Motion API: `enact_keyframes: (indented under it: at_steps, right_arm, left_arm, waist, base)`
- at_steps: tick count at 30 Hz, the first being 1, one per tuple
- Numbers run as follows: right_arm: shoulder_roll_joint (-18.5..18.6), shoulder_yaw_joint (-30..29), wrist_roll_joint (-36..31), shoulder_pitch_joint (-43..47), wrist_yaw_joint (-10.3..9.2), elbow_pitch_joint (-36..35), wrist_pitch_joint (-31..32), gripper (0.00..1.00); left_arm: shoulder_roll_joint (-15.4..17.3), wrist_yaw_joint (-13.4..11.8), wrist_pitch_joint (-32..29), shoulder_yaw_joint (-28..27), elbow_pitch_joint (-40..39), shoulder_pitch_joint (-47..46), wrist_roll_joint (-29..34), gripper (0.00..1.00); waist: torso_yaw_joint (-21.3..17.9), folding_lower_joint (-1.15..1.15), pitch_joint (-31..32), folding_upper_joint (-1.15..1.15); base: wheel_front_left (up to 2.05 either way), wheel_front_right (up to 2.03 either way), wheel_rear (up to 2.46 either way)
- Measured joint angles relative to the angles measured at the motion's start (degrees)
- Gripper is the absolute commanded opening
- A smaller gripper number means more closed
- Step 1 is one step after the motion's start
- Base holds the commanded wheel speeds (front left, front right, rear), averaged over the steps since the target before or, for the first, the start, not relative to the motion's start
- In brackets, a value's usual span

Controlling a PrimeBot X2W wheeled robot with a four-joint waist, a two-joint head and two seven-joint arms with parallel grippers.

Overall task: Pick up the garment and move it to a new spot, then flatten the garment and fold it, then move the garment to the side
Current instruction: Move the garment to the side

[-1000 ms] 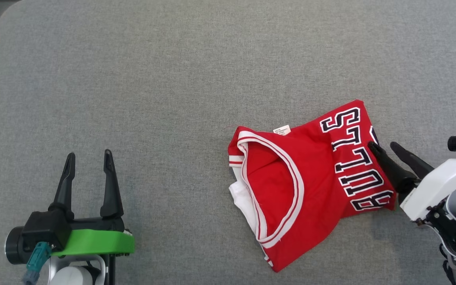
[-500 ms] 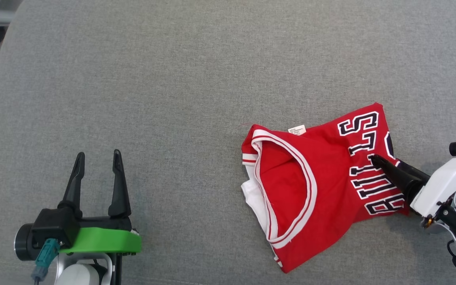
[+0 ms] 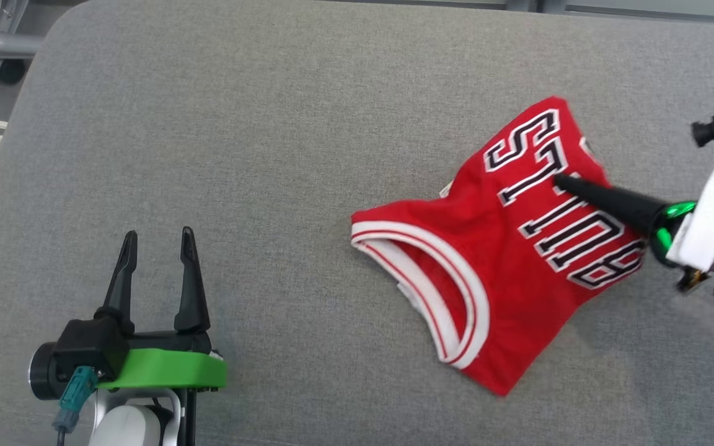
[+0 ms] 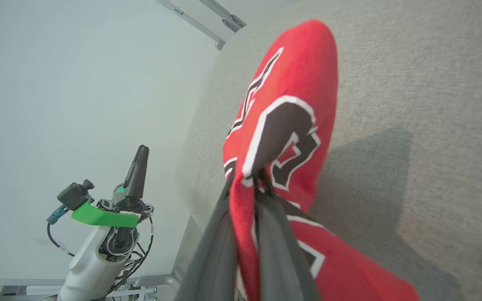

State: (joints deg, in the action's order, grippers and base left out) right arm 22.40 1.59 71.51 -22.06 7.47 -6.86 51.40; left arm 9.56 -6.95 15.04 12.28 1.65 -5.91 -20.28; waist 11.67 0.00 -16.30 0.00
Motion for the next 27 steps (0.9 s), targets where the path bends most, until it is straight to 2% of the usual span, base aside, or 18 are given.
enact_keyframes:
  at_steps: [4, 7, 9, 13, 18, 27]
  right_arm:
    - [3.3, -5.7, -6.7, -5.1, 0.00, 4.6, 4.2, 0.00]
    - [6.0, -10.5, -14.2, -10.1, 0.00, 9.5, 6.0, 0.00]
    - [7.9, -12.8, -20.0, -13.2, 0.00, 12.2, 6.1, 0.00]
    - [9.0, -16.8, -28.9, -20.4, 0.00, 17.3, 3.9, 0.00]
    - [9.6, -19.6, -34.6, -27.8, 0.00, 22.3, 2.1, 0.00]
    - [13.2, -23.9, -41.4, -35.1, 0.01, 30.1, -4.2, 0.00]
  left_arm:
    - [-0.5, 1.0, 0.0, 0.6, -0.1, -1.1, 0.5, 1.00]
    - [-0.7, 1.6, 0.0, 1.3, 0.0, -2.5, 1.4, 1.00]
    - [-0.7, 1.8, 0.0, 1.8, 0.2, -3.4, 1.8, 1.00]
    - [-1.0, 2.2, 0.0, 2.8, 0.2, -5.3, 2.3, 1.00]
    - [-1.3, 2.2, -0.3, 3.5, 0.1, -7.2, 2.7, 1.00]
    - [-0.5, 1.4, -0.4, 3.7, -2.0, -9.2, 4.1, 1.00]
  waist:
    - [-0.3, 0.00, -1.2, 0.00]
    - [-0.4, 0.00, -2.7, 0.00]
    - [-0.4, 0.00, -3.6, 0.00]
    - [-0.7, 0.00, -5.6, 0.00]
    - [-1.5, 0.00, -7.8, 0.00]
    - [-3.5, 0.00, -11.8, 0.00]
  base:
    - [0.00, 0.00, 0.00]
    - [0.00, 0.00, 0.00]
    - [0.00, 0.00, 0.00]
    - [0.00, 0.00, 0.00]
    - [0.00, 0.00, 0.00]
    - [0.00, 0.00, 0.00]
